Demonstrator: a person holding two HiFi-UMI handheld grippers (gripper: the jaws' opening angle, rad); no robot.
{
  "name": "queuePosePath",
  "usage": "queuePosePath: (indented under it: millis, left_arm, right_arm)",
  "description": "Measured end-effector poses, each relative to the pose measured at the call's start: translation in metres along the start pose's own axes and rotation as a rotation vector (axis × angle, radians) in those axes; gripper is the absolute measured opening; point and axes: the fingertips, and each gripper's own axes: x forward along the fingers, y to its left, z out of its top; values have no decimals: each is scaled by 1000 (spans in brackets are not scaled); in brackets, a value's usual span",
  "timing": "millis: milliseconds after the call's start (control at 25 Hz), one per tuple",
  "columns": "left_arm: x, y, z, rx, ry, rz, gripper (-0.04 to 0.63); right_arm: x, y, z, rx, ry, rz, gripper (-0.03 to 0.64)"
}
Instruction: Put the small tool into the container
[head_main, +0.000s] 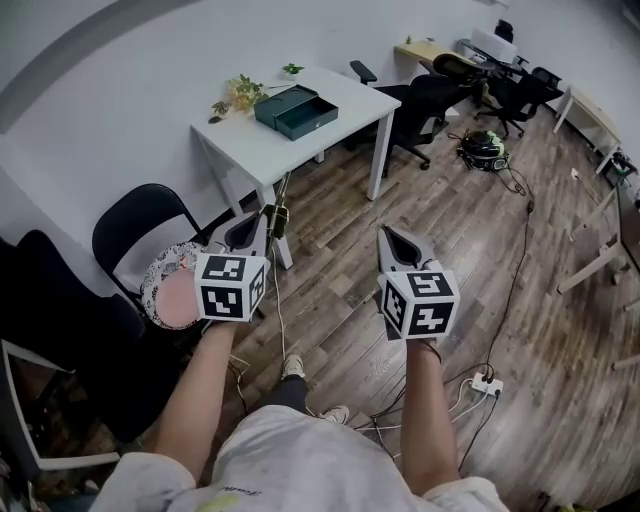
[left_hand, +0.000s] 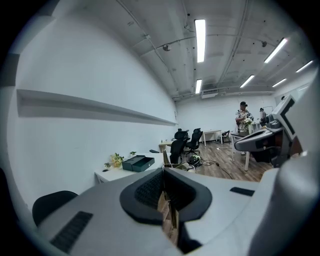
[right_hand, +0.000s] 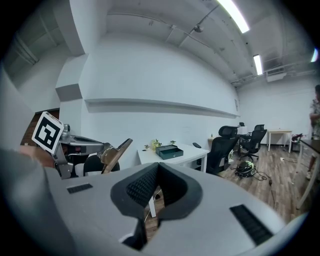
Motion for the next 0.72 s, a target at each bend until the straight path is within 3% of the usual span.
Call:
queuePosePath:
  millis: [320, 720]
  left_arm:
    - [43, 14, 3, -5, 4, -6, 3]
    - [147, 69, 9, -40, 11, -17, 3]
  right_arm:
    - [39, -14, -2, 4, 16, 5, 5]
    - [150, -38, 19, -23, 48, 8, 5]
